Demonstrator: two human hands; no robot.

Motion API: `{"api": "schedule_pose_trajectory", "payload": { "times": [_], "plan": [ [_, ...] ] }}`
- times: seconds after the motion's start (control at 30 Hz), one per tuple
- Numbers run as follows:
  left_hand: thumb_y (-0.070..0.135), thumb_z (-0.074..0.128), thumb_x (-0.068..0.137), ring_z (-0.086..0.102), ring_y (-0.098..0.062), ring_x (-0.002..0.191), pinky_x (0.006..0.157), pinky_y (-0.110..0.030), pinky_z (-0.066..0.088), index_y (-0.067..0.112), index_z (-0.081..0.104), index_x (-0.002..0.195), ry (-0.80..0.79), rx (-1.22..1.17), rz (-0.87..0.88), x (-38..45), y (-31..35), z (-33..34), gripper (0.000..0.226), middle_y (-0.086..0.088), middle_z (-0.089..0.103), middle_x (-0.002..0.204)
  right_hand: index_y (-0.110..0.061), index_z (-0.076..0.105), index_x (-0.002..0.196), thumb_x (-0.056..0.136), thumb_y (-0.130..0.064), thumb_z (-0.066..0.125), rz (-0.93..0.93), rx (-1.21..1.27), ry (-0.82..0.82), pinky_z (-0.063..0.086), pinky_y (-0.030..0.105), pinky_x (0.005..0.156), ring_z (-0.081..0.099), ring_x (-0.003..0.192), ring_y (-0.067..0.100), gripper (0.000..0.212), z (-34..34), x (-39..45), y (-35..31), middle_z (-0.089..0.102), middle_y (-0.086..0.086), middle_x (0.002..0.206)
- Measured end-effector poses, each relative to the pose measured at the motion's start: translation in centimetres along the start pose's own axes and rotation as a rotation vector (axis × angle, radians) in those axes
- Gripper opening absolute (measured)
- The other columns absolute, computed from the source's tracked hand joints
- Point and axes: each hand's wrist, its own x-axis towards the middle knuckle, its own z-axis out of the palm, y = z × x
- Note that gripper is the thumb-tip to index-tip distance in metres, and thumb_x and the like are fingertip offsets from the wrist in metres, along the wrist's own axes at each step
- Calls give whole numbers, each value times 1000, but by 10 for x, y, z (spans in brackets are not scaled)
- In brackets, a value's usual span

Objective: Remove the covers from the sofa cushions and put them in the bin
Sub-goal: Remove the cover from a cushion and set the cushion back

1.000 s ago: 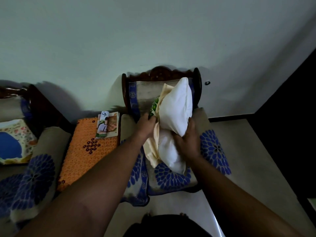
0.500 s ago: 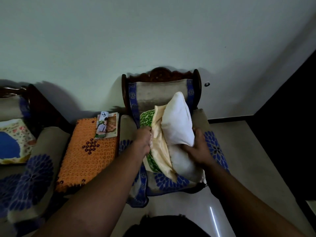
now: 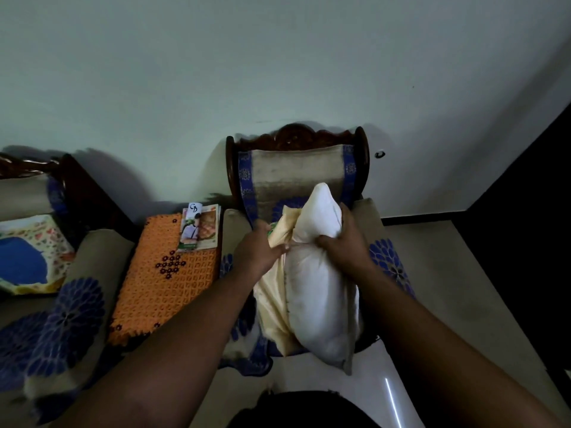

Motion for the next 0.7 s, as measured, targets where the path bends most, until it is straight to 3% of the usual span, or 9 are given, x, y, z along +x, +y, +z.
{"api": "schedule_pose_trajectory", "payload": {
  "times": [0.13, 0.23, 0.33, 0.43, 0.57, 0.7],
  "plan": [
    [46, 76, 76, 58, -34, 112, 79, -45, 52, 24, 23, 146, 81, 501, 266, -2, 7, 1, 91, -13, 42, 143, -45, 15, 157, 83, -35, 70, -201, -60, -25, 47, 42, 104, 53, 130, 22, 93, 6, -15, -1, 46, -2, 154],
    [35, 60, 86, 50, -35, 114, 85, -49, 45, 17, 32, 138, 313, 846, 442, -1, 20, 6, 61, -15, 42, 143, -47, 14, 157, 87, -35, 68, -278, -84, -2, 45, 30, 100, 55, 127, 18, 89, 5, -20, -11, 49, -4, 152],
    [26, 50, 91, 57, -32, 97, 77, -46, 45, 16, 42, 132, 449, 876, 498, 3, 35, 1, 43, -13, 56, 123, -46, 15, 157, 88, -39, 67, -336, -78, 4, 46, 31, 102, 56, 127, 17, 86, 0, -21, -16, 49, -5, 151],
    [22, 36, 96, 63, -28, 96, 81, -41, 44, 22, 56, 121, 333, 886, 433, 10, 62, -19, 32, -5, 64, 107, -41, 23, 157, 91, -35, 68, -372, -89, 12, 50, 38, 101, 60, 122, 22, 80, -1, -19, -17, 57, -1, 143],
    [25, 50, 95, 66, -25, 97, 79, -37, 45, 22, 70, 102, 286, 933, 356, 29, 81, -33, 21, -1, 69, 105, -36, 32, 155, 91, -34, 64, -403, -185, 30, 51, 36, 91, 64, 112, 28, 71, -10, -15, -25, 65, 3, 133],
    [20, 52, 97, 69, -26, 99, 76, -35, 50, 17, 72, 104, 110, 861, 405, 37, 85, -36, 22, -5, 72, 107, -31, 31, 156, 97, -30, 57, -393, -397, -59, 39, 28, 77, 66, 102, 30, 64, -16, -9, -32, 68, 8, 124]
  ]
}}
